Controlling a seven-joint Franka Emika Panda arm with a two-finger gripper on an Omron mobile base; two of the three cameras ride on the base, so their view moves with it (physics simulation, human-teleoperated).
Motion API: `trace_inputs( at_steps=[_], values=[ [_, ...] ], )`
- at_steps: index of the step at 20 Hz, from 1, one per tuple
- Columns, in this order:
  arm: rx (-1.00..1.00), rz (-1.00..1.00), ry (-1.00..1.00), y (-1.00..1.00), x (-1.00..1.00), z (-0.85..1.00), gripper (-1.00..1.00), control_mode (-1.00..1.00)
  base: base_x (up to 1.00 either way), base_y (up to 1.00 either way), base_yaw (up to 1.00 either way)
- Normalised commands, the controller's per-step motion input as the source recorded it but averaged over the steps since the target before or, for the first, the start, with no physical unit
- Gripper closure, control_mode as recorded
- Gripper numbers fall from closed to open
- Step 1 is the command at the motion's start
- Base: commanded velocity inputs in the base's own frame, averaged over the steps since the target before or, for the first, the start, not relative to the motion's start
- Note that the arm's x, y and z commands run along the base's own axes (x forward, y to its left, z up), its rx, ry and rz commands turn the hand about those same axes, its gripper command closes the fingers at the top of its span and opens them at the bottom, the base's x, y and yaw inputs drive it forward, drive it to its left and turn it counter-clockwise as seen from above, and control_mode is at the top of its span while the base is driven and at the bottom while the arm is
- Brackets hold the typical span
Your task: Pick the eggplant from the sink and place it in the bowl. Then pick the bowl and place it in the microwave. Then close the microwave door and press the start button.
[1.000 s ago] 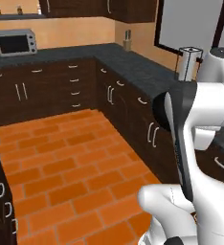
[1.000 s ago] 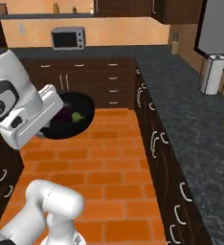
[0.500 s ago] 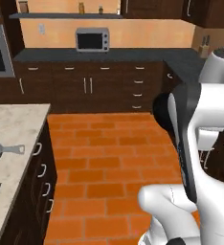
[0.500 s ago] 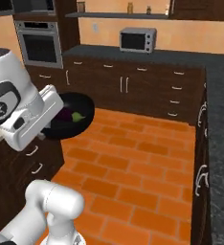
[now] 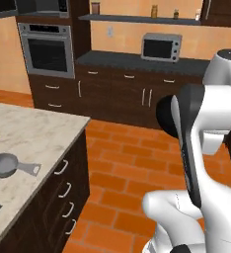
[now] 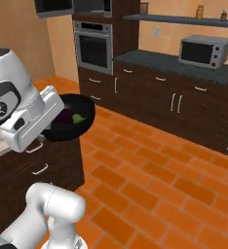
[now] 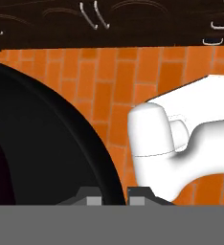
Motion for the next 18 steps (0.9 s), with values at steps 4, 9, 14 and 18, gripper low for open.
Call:
trace_inputs(
  at_steps=[4, 9, 14, 18],
  values=[
    [0.0, 0.0, 0.0, 0.0, 0.0, 0.0, 1.0, 1.0, 0.96, -0.87, 0.47],
    [0.0, 0.0, 0.0, 0.0, 0.0, 0.0, 1.0, 1.0, 0.99, -0.84, 0.49],
    [0.0, 0.0, 0.0, 0.0, 0.0, 0.0, 1.0, 1.0, 0.81, -0.94, 0.43],
    [0.0, 0.0, 0.0, 0.0, 0.0, 0.0, 1.0, 1.0, 0.49, -1.0, 0.33]
  ],
)
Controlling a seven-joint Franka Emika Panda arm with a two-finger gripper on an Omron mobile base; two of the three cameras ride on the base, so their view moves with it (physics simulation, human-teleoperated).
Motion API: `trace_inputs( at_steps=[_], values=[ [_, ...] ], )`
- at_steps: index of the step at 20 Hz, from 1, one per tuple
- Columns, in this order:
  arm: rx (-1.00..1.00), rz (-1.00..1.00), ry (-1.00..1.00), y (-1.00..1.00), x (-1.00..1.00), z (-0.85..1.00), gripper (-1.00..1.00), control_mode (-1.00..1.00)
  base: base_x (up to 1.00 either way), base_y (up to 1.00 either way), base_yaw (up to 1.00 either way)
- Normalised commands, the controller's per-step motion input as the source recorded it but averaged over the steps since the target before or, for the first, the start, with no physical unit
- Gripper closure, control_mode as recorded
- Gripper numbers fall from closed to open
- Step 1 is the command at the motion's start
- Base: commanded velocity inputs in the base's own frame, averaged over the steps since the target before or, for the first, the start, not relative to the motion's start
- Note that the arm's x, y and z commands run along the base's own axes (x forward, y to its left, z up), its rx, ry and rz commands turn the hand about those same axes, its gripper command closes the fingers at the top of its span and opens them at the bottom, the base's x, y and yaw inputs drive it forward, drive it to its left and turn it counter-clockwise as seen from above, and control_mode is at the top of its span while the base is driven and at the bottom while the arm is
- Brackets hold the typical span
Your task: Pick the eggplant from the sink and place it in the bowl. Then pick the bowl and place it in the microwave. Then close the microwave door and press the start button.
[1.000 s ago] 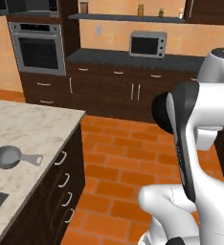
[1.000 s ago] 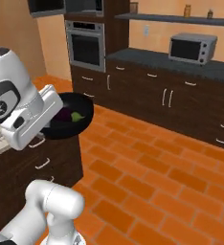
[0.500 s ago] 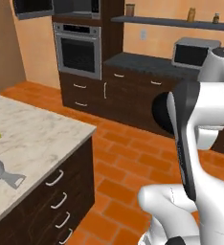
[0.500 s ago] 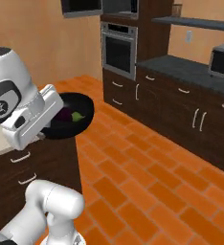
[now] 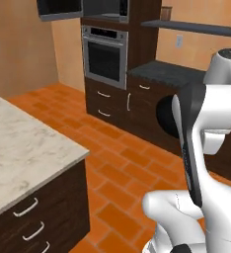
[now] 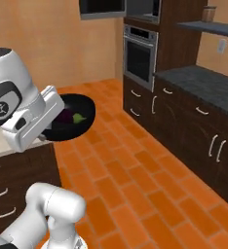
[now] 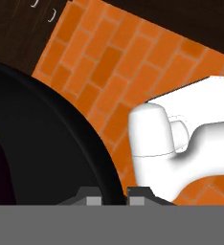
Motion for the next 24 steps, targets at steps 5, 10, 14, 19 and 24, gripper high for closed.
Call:
trace_inputs(
  at_steps=[5, 10, 14, 19, 24],
  values=[
    [0.0, 0.0, 0.0, 0.0, 0.0, 0.0, 1.0, 1.0, 0.83, -1.0, 0.33],
    [0.0, 0.0, 0.0, 0.0, 0.0, 0.0, 1.0, 1.0, 0.98, -1.0, 0.27],
    [0.0, 0.0, 0.0, 0.0, 0.0, 0.0, 1.0, 1.0, 1.0, -0.96, 0.21],
    [0.0, 0.0, 0.0, 0.0, 0.0, 0.0, 1.0, 1.0, 1.0, -0.52, 0.16],
    [0.0, 0.0, 0.0, 0.0, 0.0, 0.0, 1.0, 1.0, 1.0, 0.0, 0.01]
  ],
)
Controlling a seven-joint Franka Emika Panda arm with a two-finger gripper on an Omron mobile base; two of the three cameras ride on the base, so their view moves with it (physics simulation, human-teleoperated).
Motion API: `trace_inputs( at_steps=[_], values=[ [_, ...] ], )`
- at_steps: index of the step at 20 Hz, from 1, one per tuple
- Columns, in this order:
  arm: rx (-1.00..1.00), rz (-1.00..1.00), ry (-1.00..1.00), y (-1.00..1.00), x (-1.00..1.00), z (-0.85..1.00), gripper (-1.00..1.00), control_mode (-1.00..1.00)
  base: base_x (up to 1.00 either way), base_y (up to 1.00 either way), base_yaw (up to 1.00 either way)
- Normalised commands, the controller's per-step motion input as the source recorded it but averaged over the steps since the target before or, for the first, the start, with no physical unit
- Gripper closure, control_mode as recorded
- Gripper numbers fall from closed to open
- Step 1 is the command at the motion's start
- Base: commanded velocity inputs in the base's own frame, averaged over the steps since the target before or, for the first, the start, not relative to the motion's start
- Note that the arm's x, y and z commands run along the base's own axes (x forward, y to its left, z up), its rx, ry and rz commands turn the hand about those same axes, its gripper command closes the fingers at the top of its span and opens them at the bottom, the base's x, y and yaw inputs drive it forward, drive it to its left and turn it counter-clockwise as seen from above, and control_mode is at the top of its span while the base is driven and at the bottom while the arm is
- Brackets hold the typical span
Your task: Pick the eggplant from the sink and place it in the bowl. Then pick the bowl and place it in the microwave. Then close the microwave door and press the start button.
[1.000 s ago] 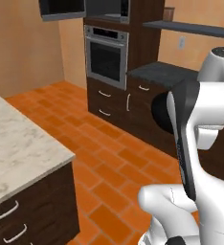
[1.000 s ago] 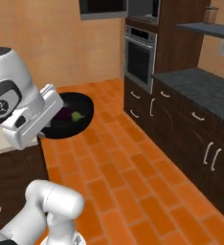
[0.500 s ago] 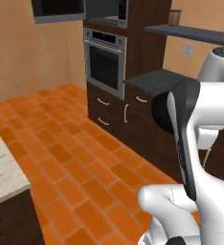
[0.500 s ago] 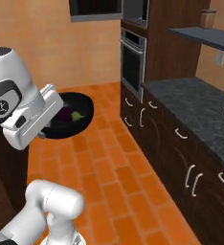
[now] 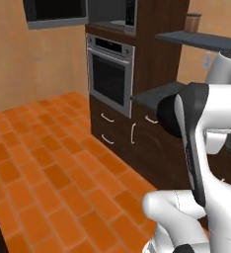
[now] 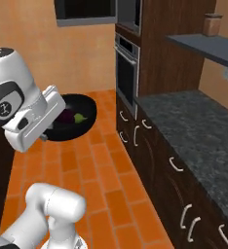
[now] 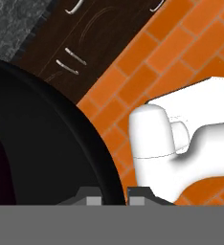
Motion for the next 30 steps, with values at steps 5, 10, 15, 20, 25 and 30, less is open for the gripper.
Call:
trace_inputs(
  at_steps=[5, 10, 15, 20, 25, 30],
  values=[
    [0.0, 0.0, 0.0, 0.0, 0.0, 0.0, 1.0, 1.0, 1.0, 0.09, 0.0],
    [0.0, 0.0, 0.0, 0.0, 0.0, 0.0, 1.0, 1.0, 1.0, 0.02, 0.0],
    [0.0, 0.0, 0.0, 0.0, 0.0, 0.0, 1.0, 1.0, 1.0, 0.39, -0.06],
    [0.0, 0.0, 0.0, 0.0, 0.0, 0.0, 1.0, 1.0, 1.0, 0.44, -0.12],
    [0.0, 0.0, 0.0, 0.0, 0.0, 0.0, 1.0, 1.0, 1.0, 0.39, -0.2],
    [0.0, 0.0, 0.0, 0.0, 0.0, 0.0, 1.0, 1.0, 0.85, 0.36, -0.31]
  ],
)
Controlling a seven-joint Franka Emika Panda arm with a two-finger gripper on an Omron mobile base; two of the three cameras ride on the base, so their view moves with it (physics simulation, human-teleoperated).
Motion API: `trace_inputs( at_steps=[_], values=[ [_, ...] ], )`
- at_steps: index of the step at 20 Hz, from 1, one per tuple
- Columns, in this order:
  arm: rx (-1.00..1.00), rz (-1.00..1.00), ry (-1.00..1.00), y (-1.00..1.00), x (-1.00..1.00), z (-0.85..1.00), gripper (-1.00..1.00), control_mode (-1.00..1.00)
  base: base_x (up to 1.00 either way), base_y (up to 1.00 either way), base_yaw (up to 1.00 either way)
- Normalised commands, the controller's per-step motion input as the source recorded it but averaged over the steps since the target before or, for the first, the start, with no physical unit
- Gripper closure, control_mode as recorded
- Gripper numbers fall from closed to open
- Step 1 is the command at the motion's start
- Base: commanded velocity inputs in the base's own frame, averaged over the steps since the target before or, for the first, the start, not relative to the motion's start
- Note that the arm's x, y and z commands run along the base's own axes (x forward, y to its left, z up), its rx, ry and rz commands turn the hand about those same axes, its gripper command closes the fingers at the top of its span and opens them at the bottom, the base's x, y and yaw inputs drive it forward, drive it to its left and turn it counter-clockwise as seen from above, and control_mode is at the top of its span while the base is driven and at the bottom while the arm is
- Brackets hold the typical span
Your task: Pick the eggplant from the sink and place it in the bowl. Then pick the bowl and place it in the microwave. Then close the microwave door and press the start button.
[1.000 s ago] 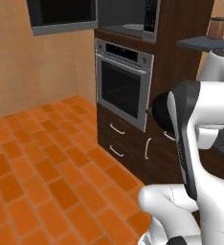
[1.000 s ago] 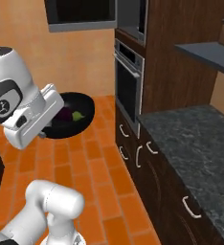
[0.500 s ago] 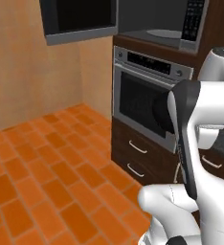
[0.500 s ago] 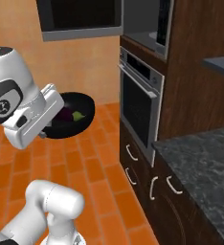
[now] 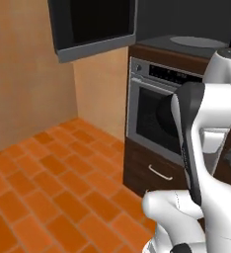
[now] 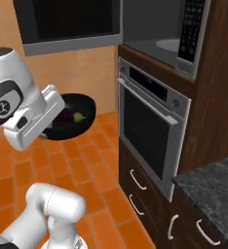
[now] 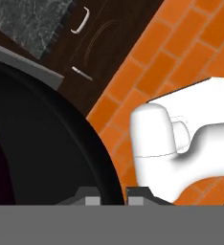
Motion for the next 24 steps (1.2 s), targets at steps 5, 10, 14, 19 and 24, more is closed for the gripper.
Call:
trace_inputs(
  at_steps=[5, 10, 14, 19, 24],
  values=[
    [0.0, 0.0, 0.0, 0.0, 0.0, 0.0, 1.0, 1.0, 0.75, 0.08, -0.41],
    [0.0, 0.0, 0.0, 0.0, 0.0, 0.0, 1.0, 1.0, 0.51, 0.46, -0.56],
    [0.0, 0.0, 0.0, 0.0, 0.0, 0.0, 1.0, 1.0, 0.33, 0.56, -0.6],
    [0.0, 0.0, 0.0, 0.0, 0.0, 0.0, 1.0, 1.0, 0.3, 0.29, -0.45],
    [0.0, 0.0, 0.0, 0.0, 0.0, 0.0, 1.0, 1.0, 0.57, 0.05, -0.13]
  ],
)
